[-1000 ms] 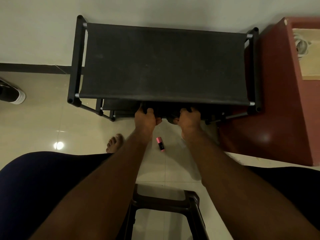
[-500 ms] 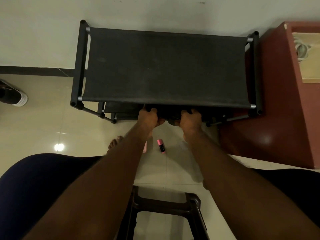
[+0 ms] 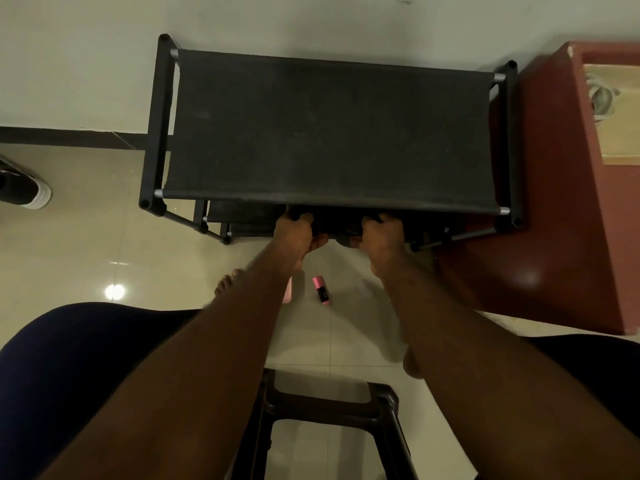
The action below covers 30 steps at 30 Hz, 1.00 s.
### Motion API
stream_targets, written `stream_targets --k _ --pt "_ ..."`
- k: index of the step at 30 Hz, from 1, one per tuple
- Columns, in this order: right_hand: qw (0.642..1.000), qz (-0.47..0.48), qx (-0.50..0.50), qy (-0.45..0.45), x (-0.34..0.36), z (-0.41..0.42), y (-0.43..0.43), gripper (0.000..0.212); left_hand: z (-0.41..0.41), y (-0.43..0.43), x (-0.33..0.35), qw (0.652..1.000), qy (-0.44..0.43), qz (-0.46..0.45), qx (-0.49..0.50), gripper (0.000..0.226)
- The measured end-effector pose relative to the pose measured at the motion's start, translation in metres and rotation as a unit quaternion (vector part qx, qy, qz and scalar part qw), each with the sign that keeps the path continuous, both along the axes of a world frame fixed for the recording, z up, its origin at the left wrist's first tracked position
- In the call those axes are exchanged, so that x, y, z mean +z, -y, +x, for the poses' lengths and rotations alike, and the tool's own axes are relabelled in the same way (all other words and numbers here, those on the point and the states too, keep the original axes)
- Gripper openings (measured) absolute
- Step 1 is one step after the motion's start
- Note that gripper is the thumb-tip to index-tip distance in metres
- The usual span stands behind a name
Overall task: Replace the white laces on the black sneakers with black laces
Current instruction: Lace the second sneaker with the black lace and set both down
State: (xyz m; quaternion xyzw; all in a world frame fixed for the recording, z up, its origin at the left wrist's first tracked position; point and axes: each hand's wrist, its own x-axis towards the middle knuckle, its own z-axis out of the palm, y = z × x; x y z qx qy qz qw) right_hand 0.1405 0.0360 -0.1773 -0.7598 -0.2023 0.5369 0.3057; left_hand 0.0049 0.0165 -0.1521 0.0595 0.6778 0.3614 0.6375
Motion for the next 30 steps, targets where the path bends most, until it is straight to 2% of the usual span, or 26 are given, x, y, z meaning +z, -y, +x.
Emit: stream_targets --k 3,5,7,10,12,13,15,17,21,23,26,28,30 --pt "0.999 0.001 0.002 -0.043 0.011 0.003 0.003 0.037 -0.007 0.005 0.001 1.000 -0.001 -0.003 -0.022 0.037" --pt "0.999 0.004 0.022 -0.027 0.017 0.009 0.011 0.039 -0.012 0.011 0.003 0.999 -0.014 0.012 -0.042 0.032" --pt "1.000 0.012 0.027 -0.010 0.018 0.015 0.026 0.041 -0.020 0.024 0.003 0.998 -0.048 0.012 -0.029 0.026" --pt "1.000 -0.013 -0.023 -0.002 0.010 0.019 0.054 0.034 -0.034 0.053 -0.007 0.992 -0.114 -0.034 -0.035 0.033" --pt "0.998 -0.059 -0.015 0.000 0.003 0.018 0.074 0.034 -0.040 0.072 -0.013 0.977 -0.155 -0.083 -0.122 0.044" --pt "0.997 -0.079 0.015 0.002 0.001 0.017 0.085 0.035 -0.042 0.083 -0.013 0.963 -0.170 -0.101 -0.186 0.045" --pt "0.989 -0.110 0.101 -0.004 -0.003 0.015 0.107 0.035 -0.043 0.099 -0.005 0.912 -0.211 -0.139 -0.324 0.037" --pt "0.974 -0.135 0.181 0.000 -0.001 0.011 0.127 0.030 -0.042 0.111 -0.006 0.883 -0.227 -0.133 -0.390 0.040" --pt "0.937 -0.136 0.318 0.055 -0.008 0.004 0.154 0.029 -0.032 0.120 0.003 0.898 -0.224 -0.096 -0.366 0.039" --pt "0.922 -0.130 0.357 0.072 -0.016 0.003 0.159 0.037 -0.030 0.123 0.005 0.904 -0.221 -0.085 -0.356 0.039" --pt "0.910 -0.113 0.389 0.087 -0.020 0.003 0.160 0.042 -0.033 0.133 0.004 0.892 -0.243 -0.080 -0.373 0.044" --pt "0.906 -0.104 0.398 0.098 -0.016 0.004 0.156 0.038 -0.036 0.140 -0.003 0.895 -0.236 -0.084 -0.370 0.050" --pt "0.900 -0.102 0.406 0.122 -0.012 0.006 0.155 0.024 -0.040 0.146 -0.010 0.899 -0.231 -0.082 -0.364 0.053"
